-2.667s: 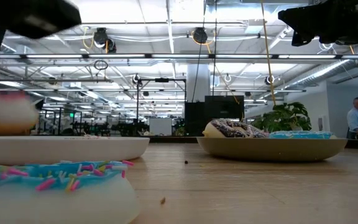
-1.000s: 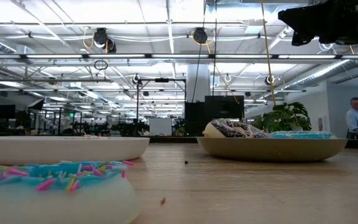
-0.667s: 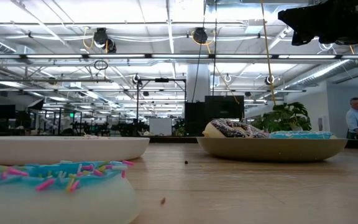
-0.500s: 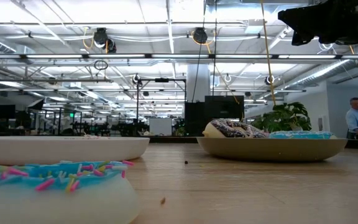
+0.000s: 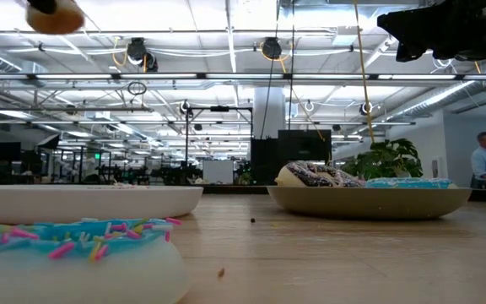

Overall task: Pick & Place donuts
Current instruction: Put the small orange donut on the white plate

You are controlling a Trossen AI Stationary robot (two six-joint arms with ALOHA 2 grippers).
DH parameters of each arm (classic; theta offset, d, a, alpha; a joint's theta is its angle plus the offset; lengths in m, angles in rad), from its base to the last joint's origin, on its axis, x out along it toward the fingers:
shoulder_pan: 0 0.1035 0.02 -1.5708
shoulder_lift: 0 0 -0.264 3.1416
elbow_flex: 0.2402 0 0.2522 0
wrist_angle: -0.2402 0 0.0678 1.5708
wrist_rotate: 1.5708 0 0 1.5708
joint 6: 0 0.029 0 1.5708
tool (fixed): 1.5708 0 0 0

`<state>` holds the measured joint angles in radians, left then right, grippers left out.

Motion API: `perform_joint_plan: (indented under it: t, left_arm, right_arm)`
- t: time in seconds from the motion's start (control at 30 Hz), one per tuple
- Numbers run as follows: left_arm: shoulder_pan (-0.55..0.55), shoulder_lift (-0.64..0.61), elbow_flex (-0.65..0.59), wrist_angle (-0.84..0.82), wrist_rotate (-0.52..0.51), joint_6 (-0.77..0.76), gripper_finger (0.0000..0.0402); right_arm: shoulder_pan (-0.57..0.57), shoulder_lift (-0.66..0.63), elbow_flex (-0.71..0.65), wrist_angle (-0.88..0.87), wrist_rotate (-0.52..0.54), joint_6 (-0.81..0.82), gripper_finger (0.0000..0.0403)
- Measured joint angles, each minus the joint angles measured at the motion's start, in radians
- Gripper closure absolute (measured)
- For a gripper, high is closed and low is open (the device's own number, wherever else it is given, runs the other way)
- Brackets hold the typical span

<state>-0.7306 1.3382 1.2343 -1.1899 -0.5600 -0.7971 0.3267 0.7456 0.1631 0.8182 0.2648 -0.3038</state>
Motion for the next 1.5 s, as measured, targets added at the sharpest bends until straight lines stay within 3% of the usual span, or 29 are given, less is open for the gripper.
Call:
perform_joint_plan:
  t: [0.27,0.63,0.93,1.23,1.5]
  left_arm:
    - [0.119,0.149,0.000,0.101,0.060,0.128,0.0394]
    - [0.205,0.401,0.000,0.093,0.246,0.193,0.0387]
    - [0.226,0.490,0.000,0.155,0.284,0.199,0.0394]
    - [0.233,0.568,0.000,0.167,0.317,0.196,0.0369]
    - [0.254,0.558,0.000,0.202,0.378,0.210,0.0349]
  right_arm:
    - [0.000,0.000,0.000,0.000,0.000,0.000,0.0403]
    - [0.000,0.000,0.000,0.000,0.000,0.000,0.0403]
    - [0.000,0.000,0.000,0.000,0.000,0.000,0.0403]
    - [0.000,0.000,0.000,0.001,0.000,0.000,0.0403]
    - [0.000,0.000,0.000,0.001,0.000,0.000,0.0403]
